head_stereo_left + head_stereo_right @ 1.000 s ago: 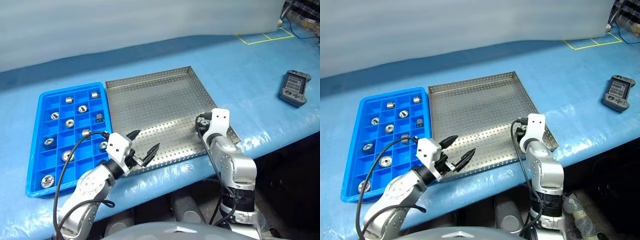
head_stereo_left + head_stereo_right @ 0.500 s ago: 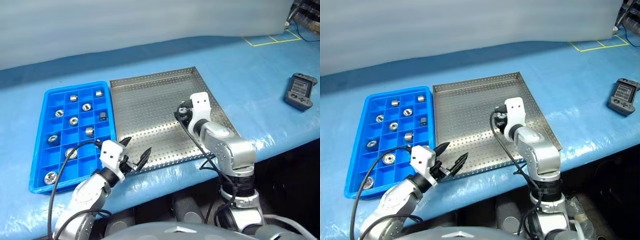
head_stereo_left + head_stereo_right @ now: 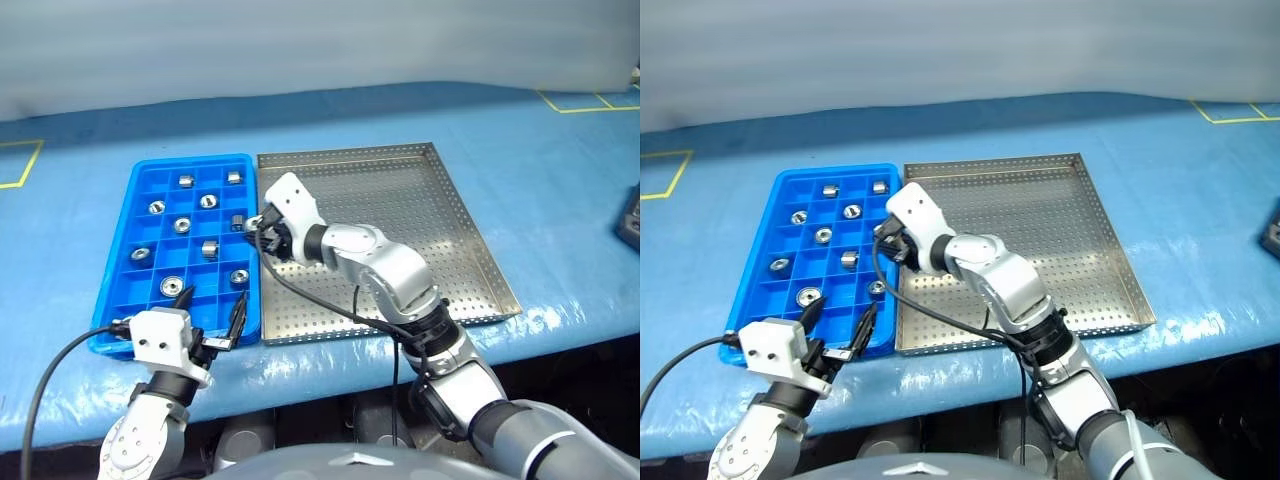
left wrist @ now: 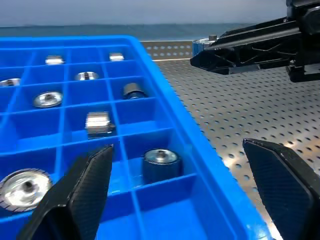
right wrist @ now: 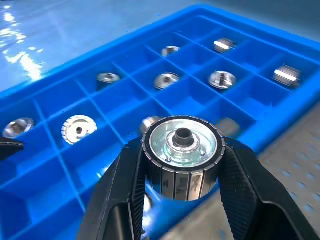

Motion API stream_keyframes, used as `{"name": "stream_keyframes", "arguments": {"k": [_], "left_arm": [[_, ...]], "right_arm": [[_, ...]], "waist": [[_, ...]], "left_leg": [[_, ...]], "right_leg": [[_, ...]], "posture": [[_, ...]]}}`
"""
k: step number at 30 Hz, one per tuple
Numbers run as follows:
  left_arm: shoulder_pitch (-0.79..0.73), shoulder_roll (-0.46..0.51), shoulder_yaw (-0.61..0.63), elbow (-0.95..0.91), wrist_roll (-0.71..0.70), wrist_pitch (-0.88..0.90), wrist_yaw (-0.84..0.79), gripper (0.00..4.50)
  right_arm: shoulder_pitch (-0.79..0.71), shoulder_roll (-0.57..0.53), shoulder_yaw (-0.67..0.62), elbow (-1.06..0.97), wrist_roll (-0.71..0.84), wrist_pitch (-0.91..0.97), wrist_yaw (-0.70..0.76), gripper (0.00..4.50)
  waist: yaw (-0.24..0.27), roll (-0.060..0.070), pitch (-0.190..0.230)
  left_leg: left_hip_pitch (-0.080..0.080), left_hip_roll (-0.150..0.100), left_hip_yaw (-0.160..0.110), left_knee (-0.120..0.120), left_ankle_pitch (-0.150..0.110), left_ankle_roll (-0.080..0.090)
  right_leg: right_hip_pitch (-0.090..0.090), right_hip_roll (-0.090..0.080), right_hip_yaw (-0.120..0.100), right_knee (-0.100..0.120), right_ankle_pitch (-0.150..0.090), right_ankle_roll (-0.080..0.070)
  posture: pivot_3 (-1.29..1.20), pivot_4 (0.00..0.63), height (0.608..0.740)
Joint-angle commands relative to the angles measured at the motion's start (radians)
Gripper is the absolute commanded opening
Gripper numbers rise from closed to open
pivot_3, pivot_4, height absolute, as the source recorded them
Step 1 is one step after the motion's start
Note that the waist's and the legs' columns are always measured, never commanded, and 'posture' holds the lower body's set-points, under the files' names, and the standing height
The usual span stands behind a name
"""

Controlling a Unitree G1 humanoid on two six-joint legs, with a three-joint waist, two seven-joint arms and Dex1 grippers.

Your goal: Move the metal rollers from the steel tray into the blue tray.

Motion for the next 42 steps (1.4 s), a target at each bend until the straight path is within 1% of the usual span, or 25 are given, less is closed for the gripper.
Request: {"name": "stream_keyframes", "arguments": {"k": [1, 6, 9, 13, 17, 19, 22, 24, 26, 28, 31, 34, 38, 42], "left_arm": [[0.081, -0.032, 0.002, -0.073, 0.043, -0.079, 0.037, 4.5], [0.188, -0.081, -0.023, -0.061, 0.107, -0.18, 0.07, 4.5], [0.238, -0.09, -0.055, -0.032, 0.139, -0.231, 0.073, 4.5], [0.263, -0.09, -0.083, -0.005, 0.141, -0.269, 0.061, 4.5], [0.251, -0.083, -0.085, 0.01, 0.13, -0.277, 0.052, 4.5], [0.242, -0.075, -0.085, 0.014, 0.124, -0.276, 0.043, 4.5], [0.221, -0.06, -0.08, 0.018, 0.113, -0.263, 0.025, 4.5], [0.208, -0.052, -0.077, 0.018, 0.108, -0.254, 0.018, 4.5], [0.186, -0.038, -0.07, 0.019, 0.095, -0.241, 0.001, 4.5], [0.157, -0.02, -0.062, 0.017, 0.077, -0.223, -0.016, 4.5], [0.101, 0.007, -0.04, 0.013, 0.047, -0.188, -0.038, 4.5], [0.035, 0.038, -0.021, 0.017, 0.022, -0.147, -0.062, 4.5], [-0.076, 0.074, -0.009, 0.041, -0.013, -0.083, -0.098, 4.5], [-0.158, 0.105, -0.017, 0.07, -0.041, -0.037, -0.135, 4.5]], "right_arm": [[-0.03, 0.024, 0.062, 0.009, 0.0, -0.071, 0.066, 1.69], [-0.014, 0.037, 0.129, 0.046, 0.001, -0.092, 0.127, 1.69], [0.001, 0.013, 0.193, 0.068, -0.033, -0.122, 0.158, 1.69], [0.027, 0.022, 0.221, 0.12, -0.044, -0.135, 0.176, 1.69], [0.051, 0.043, 0.231, 0.18, -0.058, -0.138, 0.176, 1.69], [0.057, 0.049, 0.224, 0.186, -0.057, -0.13, 0.179, 2.41], [0.067, 0.052, 0.205, 0.181, -0.056, -0.119, 0.18, 3.3], [0.07, 0.049, 0.194, 0.171, -0.058, -0.115, 0.178, 3.98], [0.07, 0.049, 0.16, 0.145, -0.057, -0.11, 0.163, 4.48], [0.064, 0.05, 0.109, 0.11, -0.048, -0.1, 0.142, 4.48], [0.058, 0.058, 0.001, 0.043, -0.012, -0.079, 0.108, 4.48], [0.061, 0.052, -0.095, -0.018, 0.021, -0.059, 0.076, 4.48], [0.103, -0.001, -0.156, -0.086, 0.001, -0.08, 0.026, 4.48], [0.174, -0.06, -0.175, -0.132, -0.02, -0.08, -0.018, 4.48]], "waist": [[0.014, 0.0, 0.0], [0.056, -0.001, 0.001], [0.072, -0.001, 0.001], [0.085, -0.001, 0.001], [0.085, 0.0, 0.001], [0.086, 0.0, 0.001], [0.085, 0.0, 0.001], [0.083, 0.0, 0.001], [0.081, 0.0, 0.001], [0.081, 0.001, 0.002], [0.073, 0.002, 0.002], [0.05, 0.002, 0.003], [0.018, 0.003, 0.002], [-0.019, 0.003, 0.002]], "left_leg": [[0.0, 0.0, 0.0, 0.0, 0.0, 0.0], [-0.001, 0.0, -0.001, 0.0, 0.0, 0.0], [-0.002, 0.0, -0.002, 0.0, 0.0, 0.0], [-0.003, 0.0, -0.004, 0.001, 0.0, 0.0], [-0.004, 0.001, -0.005, 0.0, 0.0, 0.0], [-0.004, 0.001, -0.007, 0.0, 0.0, 0.0], [-0.005, 0.001, -0.008, 0.0, 0.0, 0.0], [-0.005, 0.001, -0.008, 0.0, 0.0, 0.0], [-0.005, 0.0, -0.007, 0.0, 0.0, 0.0], [-0.005, 0.0, -0.008, 0.0, 0.0, 0.0], [-0.006, 0.0, -0.009, 0.001, 0.0, -0.001], [-0.006, 0.0, -0.01, 0.002, 0.0, -0.001], [-0.006, 0.0, -0.01, 0.001, 0.0, -0.001], [-0.006, 0.0, -0.01, 0.001, 0.0, -0.001]], "right_leg": [[0.0, 0.0, 0.0, 0.0, 0.0, 0.0], [0.0, -0.001, -0.002, -0.001, -0.001, -0.001], [0.0, -0.001, -0.004, -0.001, -0.002, -0.002], [-0.001, -0.001, -0.006, -0.001, -0.002, -0.002], [-0.002, -0.001, -0.008, 0.0, -0.003, -0.004], [-0.002, -0.001, -0.01, 0.0, -0.003, -0.004], [-0.002, -0.002, -0.01, 0.0, -0.003, -0.004], [-0.002, -0.002, -0.011, 0.0, -0.003, -0.004], [-0.002, -0.002, -0.011, -0.001, -0.004, -0.004], [-0.002, -0.002, -0.011, -0.001, -0.004, -0.004], [-0.002, -0.002, -0.012, 0.0, -0.004, -0.004], [-0.002, -0.002, -0.013, 0.0, -0.004, -0.004], [-0.001, -0.002, -0.013, 0.0, -0.004, -0.004], [-0.001, -0.003, -0.013, 0.0, -0.003, -0.004]], "posture": [[0.44, 0.15, 0.74], [0.47, 0.15, 0.74], [0.47, 0.15, 0.74], [0.46, 0.15, 0.74], [0.45, 0.15, 0.74], [0.43, 0.15, 0.74], [0.4, 0.15, 0.74], [0.4, 0.15, 0.74], [0.37, 0.15, 0.74], [0.34, 0.15, 0.74], [0.28, 0.15, 0.74], [0.24, 0.15, 0.74], [0.15, 0.15, 0.74], [0.09, 0.15, 0.74]]}}
